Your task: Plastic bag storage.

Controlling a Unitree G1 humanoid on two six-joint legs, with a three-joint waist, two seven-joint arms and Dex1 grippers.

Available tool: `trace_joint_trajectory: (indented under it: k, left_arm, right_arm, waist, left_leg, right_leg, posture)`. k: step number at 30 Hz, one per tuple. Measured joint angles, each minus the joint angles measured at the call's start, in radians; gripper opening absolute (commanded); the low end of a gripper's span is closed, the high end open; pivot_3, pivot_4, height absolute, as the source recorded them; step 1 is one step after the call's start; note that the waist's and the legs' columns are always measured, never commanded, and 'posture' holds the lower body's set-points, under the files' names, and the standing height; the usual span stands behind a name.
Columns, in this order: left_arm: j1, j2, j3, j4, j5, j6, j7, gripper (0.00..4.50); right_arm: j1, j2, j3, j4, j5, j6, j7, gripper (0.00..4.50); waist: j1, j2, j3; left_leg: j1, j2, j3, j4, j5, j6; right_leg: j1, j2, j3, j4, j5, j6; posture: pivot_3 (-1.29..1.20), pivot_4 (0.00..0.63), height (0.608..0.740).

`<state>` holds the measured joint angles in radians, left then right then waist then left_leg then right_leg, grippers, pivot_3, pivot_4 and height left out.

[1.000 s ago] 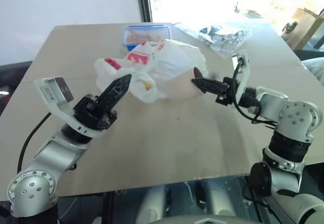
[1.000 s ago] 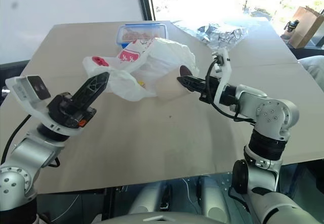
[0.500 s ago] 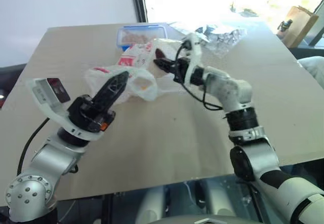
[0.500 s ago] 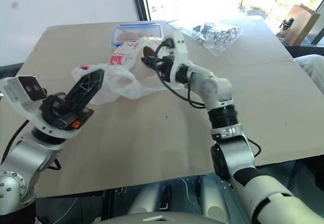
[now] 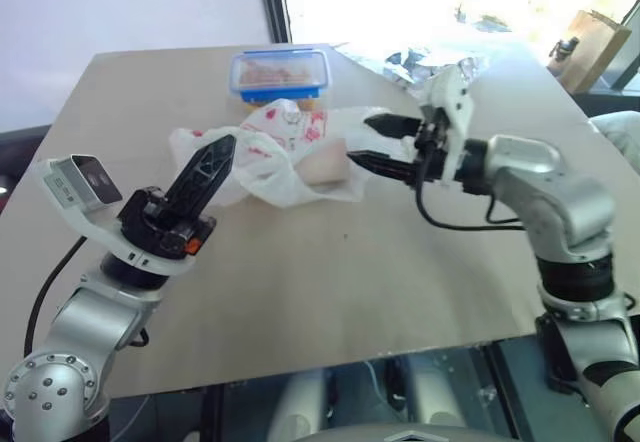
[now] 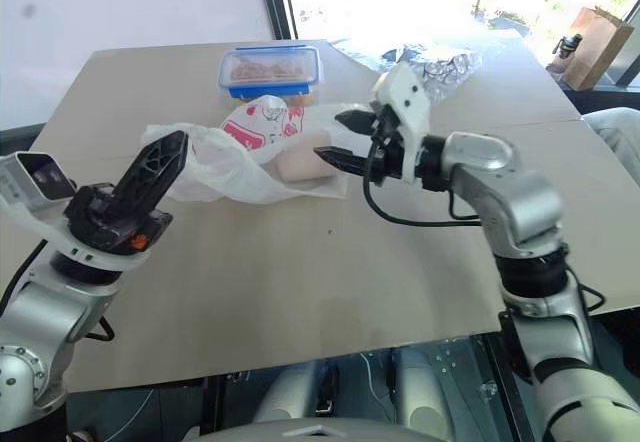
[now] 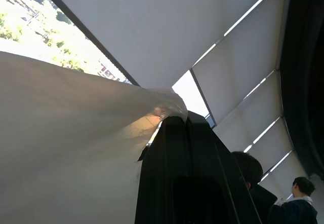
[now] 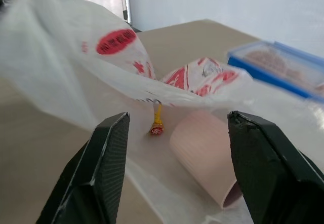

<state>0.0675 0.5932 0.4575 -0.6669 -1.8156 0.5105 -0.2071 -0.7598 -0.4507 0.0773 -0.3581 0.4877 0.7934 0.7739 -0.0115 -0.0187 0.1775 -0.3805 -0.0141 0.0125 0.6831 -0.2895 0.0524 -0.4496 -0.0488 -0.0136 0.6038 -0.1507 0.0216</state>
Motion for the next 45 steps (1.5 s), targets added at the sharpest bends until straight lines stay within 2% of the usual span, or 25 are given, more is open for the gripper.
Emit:
trace_joint_trajectory:
  k: [3, 11, 14, 16, 17, 19, 20, 22, 26, 28, 30, 32, 38, 45]
  left_arm:
    - [-0.016, -0.001, -0.007, 0.015, 0.008, 0.001, -0.005, 0.0]
    - [-0.067, -0.001, -0.026, 0.031, 0.016, 0.004, -0.007, 0.0]
    - [-0.066, 0.0, -0.028, 0.032, 0.021, 0.007, -0.012, 0.0]
    - [-0.065, 0.004, -0.034, 0.031, 0.027, 0.013, -0.018, 0.0]
    - [-0.065, 0.004, -0.036, 0.031, 0.028, 0.015, -0.019, 0.0]
    - [-0.073, 0.004, -0.036, 0.033, 0.026, 0.016, -0.019, 0.0]
    - [-0.106, 0.009, -0.036, 0.049, 0.021, 0.018, -0.019, 0.0]
    - [-0.13, 0.013, -0.038, 0.058, 0.012, 0.019, -0.017, 0.0]
    - [-0.434, 0.018, -0.034, 0.194, -0.033, -0.032, 0.062, 0.0]
    - [-0.596, 0.026, -0.032, 0.274, -0.012, -0.063, 0.1, 0.0]
    - [-0.696, 0.033, -0.048, 0.338, 0.06, -0.066, 0.104, 0.0]
    - [-0.766, 0.016, -0.074, 0.392, 0.146, -0.071, 0.104, 0.0]
    - [-0.794, -0.044, -0.104, 0.426, 0.24, -0.055, 0.084, 0.0]
    - [-0.813, -0.067, -0.097, 0.43, 0.262, -0.032, 0.071, 0.0]
  right_arm:
    - [0.008, -0.109, 0.007, -0.049, -0.083, 0.006, -0.043, 3.12]
    - [0.066, -0.125, 0.102, 0.053, -0.206, 0.01, -0.125, 3.12]
    - [0.069, -0.093, 0.114, 0.17, -0.24, -0.059, -0.128, 2.25]
    - [0.065, -0.082, 0.116, 0.25, -0.261, -0.113, -0.123, 1.4]
    - [0.063, -0.08, 0.115, 0.283, -0.267, -0.136, -0.116, 0.83]
    - [0.048, -0.059, 0.085, 0.329, -0.228, -0.164, -0.072, 0.03]
    - [0.023, -0.036, 0.027, 0.337, -0.144, -0.148, -0.027, 0.03]
    - [-0.005, -0.033, -0.014, 0.337, -0.08, -0.117, -0.003, 0.03]
    - [-0.207, -0.079, -0.282, 0.398, 0.263, 0.127, 0.062, 0.03]
    - [-0.352, -0.119, -0.387, 0.45, 0.365, 0.19, 0.041, 0.03]
    - [-0.443, -0.166, -0.448, 0.504, 0.396, 0.204, 0.017, 0.03]
    - [-0.469, -0.217, -0.481, 0.543, 0.398, 0.204, -0.005, 0.03]
    - [-0.41, -0.252, -0.5, 0.542, 0.419, 0.243, -0.069, 0.03]
    - [-0.357, -0.31, -0.533, 0.422, 0.48, 0.298, -0.135, 0.03]
  waist:
    - [0.001, -0.001, -0.001]
    - [0.002, -0.001, -0.001]
    - [0.001, -0.001, -0.001]
    - [0.001, -0.001, 0.0]
    - [0.001, -0.001, 0.0]
    - [0.002, -0.001, 0.0]
    - [0.003, -0.001, 0.0]
    - [0.004, -0.001, 0.0]
    - [0.03, -0.001, 0.004]
    - [0.031, -0.002, 0.004]
    - [0.03, -0.003, 0.003]
    - [0.026, -0.003, 0.002]
    - [0.019, -0.003, 0.003]
    - [0.025, -0.003, 0.003]
  left_leg:
    - [0.001, 0.0, 0.001, 0.001, 0.0, 0.001]
    - [0.001, 0.0, 0.003, 0.001, 0.0, 0.0]
    - [0.001, 0.0, 0.004, 0.001, 0.0, 0.001]
    - [0.001, 0.0, 0.004, 0.001, 0.0, 0.001]
    - [0.001, 0.0, 0.004, 0.001, 0.0, 0.001]
    - [0.0, 0.0, 0.003, 0.001, 0.0, 0.001]
    - [0.0, 0.0, 0.002, 0.001, 0.0, 0.001]
    - [0.001, 0.0, 0.002, 0.001, 0.0, 0.001]
    - [-0.002, -0.001, -0.002, 0.004, -0.002, 0.004]
    - [-0.002, -0.002, -0.003, 0.003, -0.002, 0.004]
    - [-0.002, -0.003, -0.002, 0.0, -0.001, 0.002]
    - [-0.003, -0.002, 0.0, 0.0, -0.003, 0.005]
    - [-0.009, -0.001, 0.003, 0.0, -0.004, 0.008]
    - [-0.014, -0.002, 0.002, 0.002, -0.004, 0.007]
  right_leg:
    - [0.001, 0.0, 0.001, 0.0, -0.002, 0.003]
    - [0.001, 0.0, 0.003, 0.001, 0.0, 0.0]
    - [0.001, 0.0, 0.004, -0.001, 0.0, 0.0]
    - [0.001, 0.0, 0.004, -0.001, 0.0, 0.0]
    - [0.001, 0.0, 0.003, -0.001, 0.0, 0.0]
    - [0.001, 0.001, 0.003, -0.001, 0.0, 0.0]
    - [0.001, 0.001, 0.003, -0.001, 0.0, 0.0]
    - [0.001, 0.001, 0.003, -0.001, 0.0, 0.0]
    - [0.002, 0.0, -0.001, 0.0, 0.0, -0.001]
    - [0.002, 0.0, -0.002, -0.002, 0.001, -0.001]
    - [0.002, 0.0, -0.001, -0.004, 0.001, 0.001]
    - [0.002, 0.0, -0.001, -0.004, 0.003, 0.004]
    - [-0.006, -0.002, 0.001, -0.003, 0.002, 0.007]
    - [-0.009, -0.004, -0.001, -0.003, 0.003, 0.008]
  posture:
    - [0.0, 0.15, 0.74]
    - [0.0, 0.15, 0.74]
    - [0.0, 0.15, 0.74]
    - [0.0, 0.15, 0.74]
    - [0.0, 0.15, 0.74]
    - [0.0, 0.15, 0.74]
    - [0.0, 0.15, 0.74]
    - [0.0, 0.15, 0.74]
    - [0.0, 0.15, 0.74]
    - [0.0, 0.15, 0.74]
    - [0.0, 0.15, 0.74]
    - [0.0, 0.15, 0.74]
    - [0.0, 0.15, 0.74]
    - [0.0, 0.15, 0.74]
